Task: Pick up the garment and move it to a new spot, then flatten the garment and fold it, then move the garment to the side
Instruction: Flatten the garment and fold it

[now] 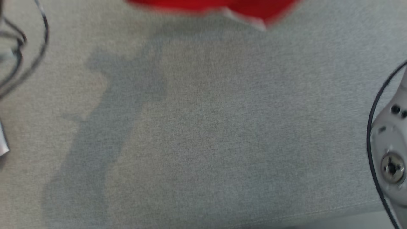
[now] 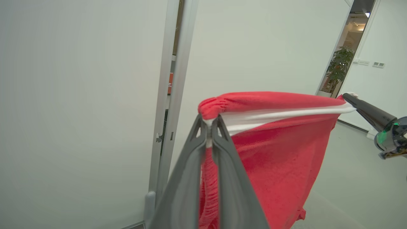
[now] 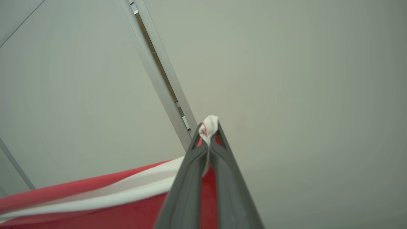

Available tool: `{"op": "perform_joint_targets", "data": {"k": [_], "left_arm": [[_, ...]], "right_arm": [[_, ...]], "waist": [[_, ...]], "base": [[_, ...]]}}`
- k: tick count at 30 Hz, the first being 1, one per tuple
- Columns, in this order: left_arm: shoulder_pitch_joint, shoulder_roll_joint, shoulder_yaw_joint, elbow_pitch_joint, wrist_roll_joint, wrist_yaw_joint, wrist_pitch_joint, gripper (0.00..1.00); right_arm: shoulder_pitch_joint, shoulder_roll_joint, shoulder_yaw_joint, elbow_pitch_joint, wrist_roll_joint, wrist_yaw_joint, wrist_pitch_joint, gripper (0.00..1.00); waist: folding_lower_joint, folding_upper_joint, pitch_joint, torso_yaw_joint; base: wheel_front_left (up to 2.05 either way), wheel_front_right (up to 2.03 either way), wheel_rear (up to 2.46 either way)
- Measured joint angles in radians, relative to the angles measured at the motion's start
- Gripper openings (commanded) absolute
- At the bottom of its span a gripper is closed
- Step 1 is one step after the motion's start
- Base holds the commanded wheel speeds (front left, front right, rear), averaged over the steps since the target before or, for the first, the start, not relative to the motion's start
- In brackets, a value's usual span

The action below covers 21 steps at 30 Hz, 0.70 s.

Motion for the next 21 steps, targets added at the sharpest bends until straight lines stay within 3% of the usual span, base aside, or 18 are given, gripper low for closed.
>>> {"op": "perform_joint_targets", "data": {"k": [3, 4, 9, 14, 21], "left_arm": [[-0.157, -0.059, 0.012, 0.165, 0.071, -0.049, -0.112, 0.00], [-0.248, -0.100, -0.001, 0.340, 0.161, -0.117, -0.262, 0.00], [-0.126, -0.136, -0.059, 0.467, 0.177, -0.168, -0.388, 0.00], [0.139, -0.154, -0.140, 0.440, 0.149, -0.180, -0.434, 0.00], [0.520, -0.151, -0.181, 0.242, 0.150, -0.181, -0.448, 0.00]], "right_arm": [[-0.156, 0.002, 0.013, 0.184, 0.021, 0.000, -0.157, 0.00], [-0.245, 0.002, 0.075, 0.378, 0.040, 0.001, -0.341, 0.00], [-0.106, 0.000, 0.156, 0.506, 0.083, 0.000, -0.468, 0.00], [0.148, -0.002, 0.185, 0.470, 0.114, 0.000, -0.517, 0.00], [0.572, -0.046, 0.177, 0.205, 0.227, 0.000, -0.487, 0.00]], "waist": [[0.0000, 0.0000, 0.068, 0.003], [0.0001, 0.0000, 0.153, 0.003], [0.0002, 0.0000, 0.219, -0.002], [0.0002, 0.0000, 0.209, -0.008], [0.0001, 0.0000, 0.134, -0.001]], "base": [[0.00, 0.00, 0.00], [0.00, 0.00, 0.00], [0.00, 0.00, 0.00], [0.00, 0.00, 0.00], [0.00, 0.00, 0.00]]}}
